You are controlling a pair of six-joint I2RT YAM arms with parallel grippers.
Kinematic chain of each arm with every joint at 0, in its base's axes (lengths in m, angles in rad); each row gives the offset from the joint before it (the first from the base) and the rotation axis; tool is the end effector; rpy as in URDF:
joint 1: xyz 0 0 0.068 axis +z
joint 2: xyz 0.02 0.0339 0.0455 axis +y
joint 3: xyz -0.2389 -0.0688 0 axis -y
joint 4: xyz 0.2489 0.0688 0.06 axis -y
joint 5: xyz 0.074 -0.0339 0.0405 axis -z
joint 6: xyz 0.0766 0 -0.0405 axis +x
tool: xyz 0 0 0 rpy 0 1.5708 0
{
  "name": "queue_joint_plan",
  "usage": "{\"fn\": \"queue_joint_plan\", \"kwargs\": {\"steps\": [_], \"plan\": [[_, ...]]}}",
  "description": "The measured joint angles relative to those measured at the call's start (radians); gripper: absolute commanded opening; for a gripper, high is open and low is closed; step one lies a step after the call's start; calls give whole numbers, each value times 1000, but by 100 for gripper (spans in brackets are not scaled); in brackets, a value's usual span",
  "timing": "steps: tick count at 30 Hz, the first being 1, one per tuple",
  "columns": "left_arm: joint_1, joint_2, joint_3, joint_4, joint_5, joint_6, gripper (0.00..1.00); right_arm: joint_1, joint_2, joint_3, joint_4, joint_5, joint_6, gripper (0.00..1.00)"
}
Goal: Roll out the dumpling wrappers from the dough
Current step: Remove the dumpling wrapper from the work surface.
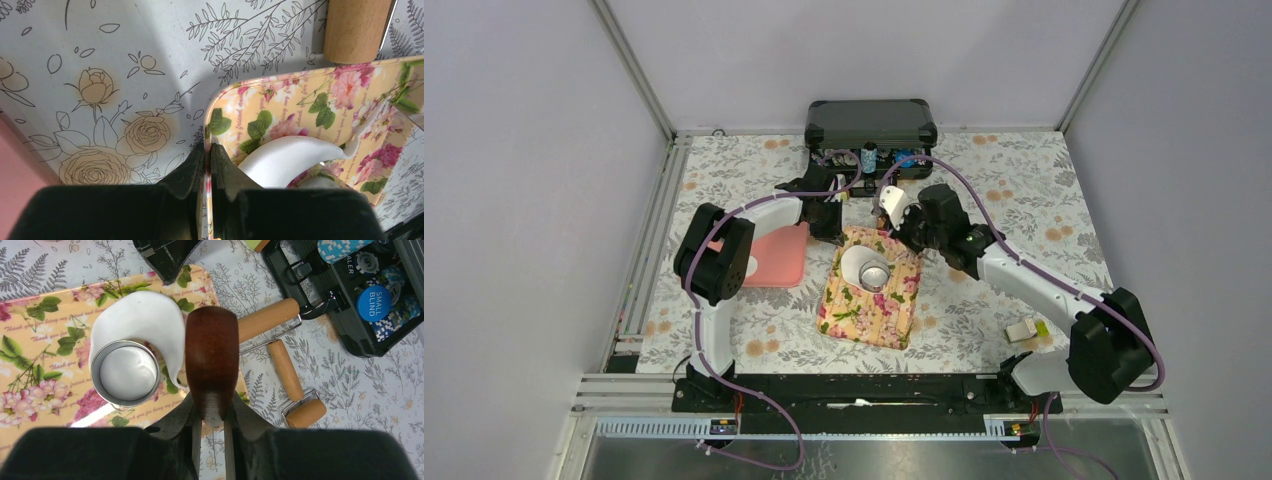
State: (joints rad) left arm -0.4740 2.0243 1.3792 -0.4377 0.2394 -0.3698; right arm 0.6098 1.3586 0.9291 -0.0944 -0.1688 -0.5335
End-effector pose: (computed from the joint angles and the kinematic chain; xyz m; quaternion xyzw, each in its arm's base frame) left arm 0.3736 -0.2121 0.0954 0.0790 0.9606 -0.2039 0.1714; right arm 0.2799 0.2112 0.2232 -0.5023 0.7030 0.0920 0.4949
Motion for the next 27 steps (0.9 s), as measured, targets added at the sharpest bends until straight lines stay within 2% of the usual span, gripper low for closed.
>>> {"fn": "queue_joint_plan", "kwargs": {"steps": [16,27], "plan": [[1,0,0,-3,10,4,0,-7,48,95,-81,-186,133,0],[1,0,0,-6,21,10,0,-7,147,180,-67,-198,156,0]]}}
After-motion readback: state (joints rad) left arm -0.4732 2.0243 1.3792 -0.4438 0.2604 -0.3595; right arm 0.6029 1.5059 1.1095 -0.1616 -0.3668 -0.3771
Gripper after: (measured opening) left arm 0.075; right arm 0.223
